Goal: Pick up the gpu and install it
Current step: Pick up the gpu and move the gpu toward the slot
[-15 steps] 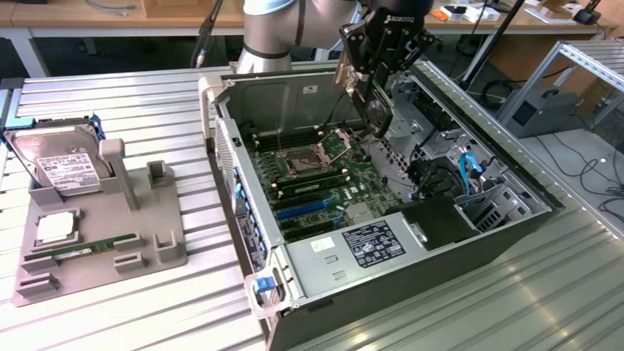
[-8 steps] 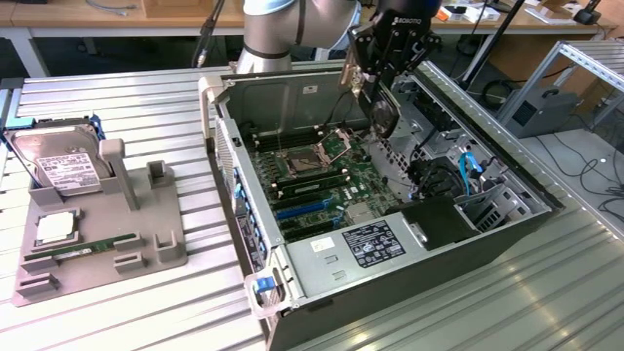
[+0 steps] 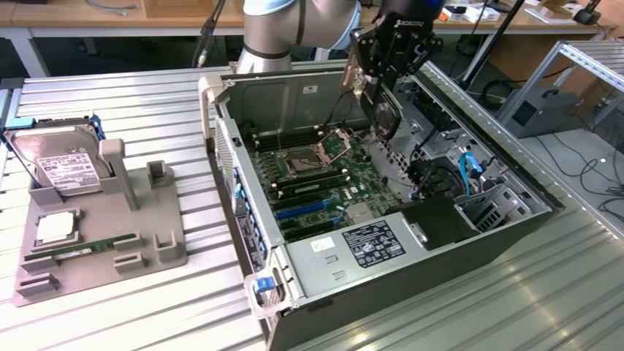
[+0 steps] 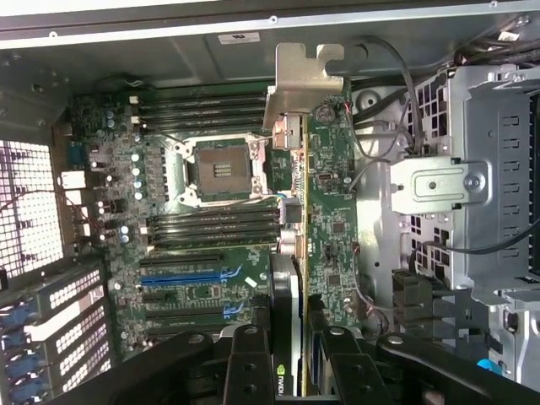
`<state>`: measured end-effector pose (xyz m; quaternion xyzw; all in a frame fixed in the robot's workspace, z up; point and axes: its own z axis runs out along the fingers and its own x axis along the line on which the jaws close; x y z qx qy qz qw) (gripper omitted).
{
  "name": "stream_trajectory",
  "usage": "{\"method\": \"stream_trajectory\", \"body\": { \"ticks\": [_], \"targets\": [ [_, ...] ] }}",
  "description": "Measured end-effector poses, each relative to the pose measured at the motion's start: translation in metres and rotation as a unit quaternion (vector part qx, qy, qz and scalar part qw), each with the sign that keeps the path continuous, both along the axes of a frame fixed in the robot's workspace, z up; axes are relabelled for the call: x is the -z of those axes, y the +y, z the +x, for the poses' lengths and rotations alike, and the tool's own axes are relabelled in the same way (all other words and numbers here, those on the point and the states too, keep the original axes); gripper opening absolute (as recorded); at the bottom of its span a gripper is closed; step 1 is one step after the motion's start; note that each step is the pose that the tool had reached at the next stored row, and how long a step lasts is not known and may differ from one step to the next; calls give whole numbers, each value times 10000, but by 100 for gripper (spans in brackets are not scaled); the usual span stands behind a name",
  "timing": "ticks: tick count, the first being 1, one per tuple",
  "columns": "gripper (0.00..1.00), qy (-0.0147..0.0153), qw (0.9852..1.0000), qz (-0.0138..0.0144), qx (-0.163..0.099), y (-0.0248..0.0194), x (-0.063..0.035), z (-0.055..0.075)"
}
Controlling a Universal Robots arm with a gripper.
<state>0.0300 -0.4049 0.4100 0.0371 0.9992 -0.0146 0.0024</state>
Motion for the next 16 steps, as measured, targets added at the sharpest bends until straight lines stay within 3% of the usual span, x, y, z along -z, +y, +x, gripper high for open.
{"method": "stream_trajectory", "body": {
  "ticks": [16],
  "targets": [
    [27,1,10000,0,0,-17,33,84]
  ]
}}
